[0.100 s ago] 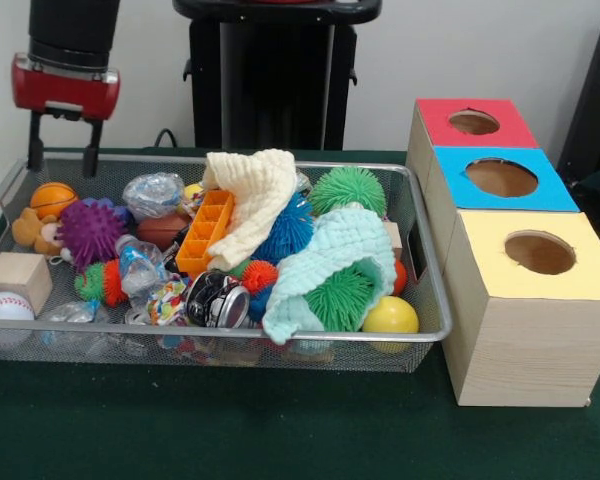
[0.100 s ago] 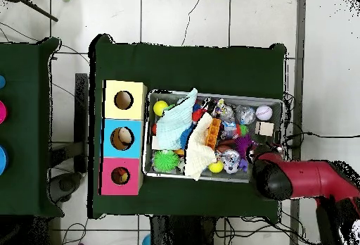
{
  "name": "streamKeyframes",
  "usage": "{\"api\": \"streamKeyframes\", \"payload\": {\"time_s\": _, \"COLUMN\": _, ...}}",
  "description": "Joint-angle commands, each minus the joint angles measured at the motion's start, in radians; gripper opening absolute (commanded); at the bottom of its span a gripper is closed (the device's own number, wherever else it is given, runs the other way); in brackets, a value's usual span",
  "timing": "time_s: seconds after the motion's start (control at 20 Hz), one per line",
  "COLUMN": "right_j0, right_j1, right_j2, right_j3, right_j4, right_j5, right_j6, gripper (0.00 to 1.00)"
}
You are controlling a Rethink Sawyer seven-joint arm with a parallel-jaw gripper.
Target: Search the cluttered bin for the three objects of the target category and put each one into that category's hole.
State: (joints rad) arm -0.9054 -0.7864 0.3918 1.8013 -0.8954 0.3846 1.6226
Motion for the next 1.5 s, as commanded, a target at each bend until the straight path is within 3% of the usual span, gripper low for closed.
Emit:
{"api": "streamKeyframes", "payload": {"time_s": 0.05, "right_j0": -0.068, "right_j1": 0.075, "right_j2": 0.138, "right_j3": -0.117, "right_j4": -0.094, "right_j5": 0.087, "right_j6": -0.383, "gripper": 1.00}}
{"api": "streamKeyframes", "payload": {"time_s": 0.25, "right_j0": -0.084, "right_j1": 0.107, "right_j2": 0.154, "right_j3": -0.145, "right_j4": -0.128, "right_j5": 0.079, "right_j6": -0.393, "gripper": 1.00}}
{"api": "streamKeyframes", "payload": {"time_s": 0.55, "right_j0": -0.039, "right_j1": 0.163, "right_j2": 0.081, "right_j3": -0.163, "right_j4": -0.192, "right_j5": 0.019, "right_j6": -0.226, "gripper": 1.00}}
{"api": "streamKeyframes", "payload": {"time_s": 0.9, "right_j0": -0.042, "right_j1": 0.201, "right_j2": 0.065, "right_j3": -0.129, "right_j4": -0.143, "right_j5": 0.010, "right_j6": -0.118, "gripper": 1.00}}
{"api": "streamKeyframes", "payload": {"time_s": 1.15, "right_j0": -0.057, "right_j1": 0.228, "right_j2": 0.036, "right_j3": -0.095, "right_j4": -0.095, "right_j5": 0.063, "right_j6": -0.093, "gripper": 1.00}}
{"api": "streamKeyframes", "payload": {"time_s": 1.5, "right_j0": -0.057, "right_j1": 0.240, "right_j2": -0.010, "right_j3": -0.091, "right_j4": -0.137, "right_j5": 0.075, "right_j6": -0.127, "gripper": 1.00}}
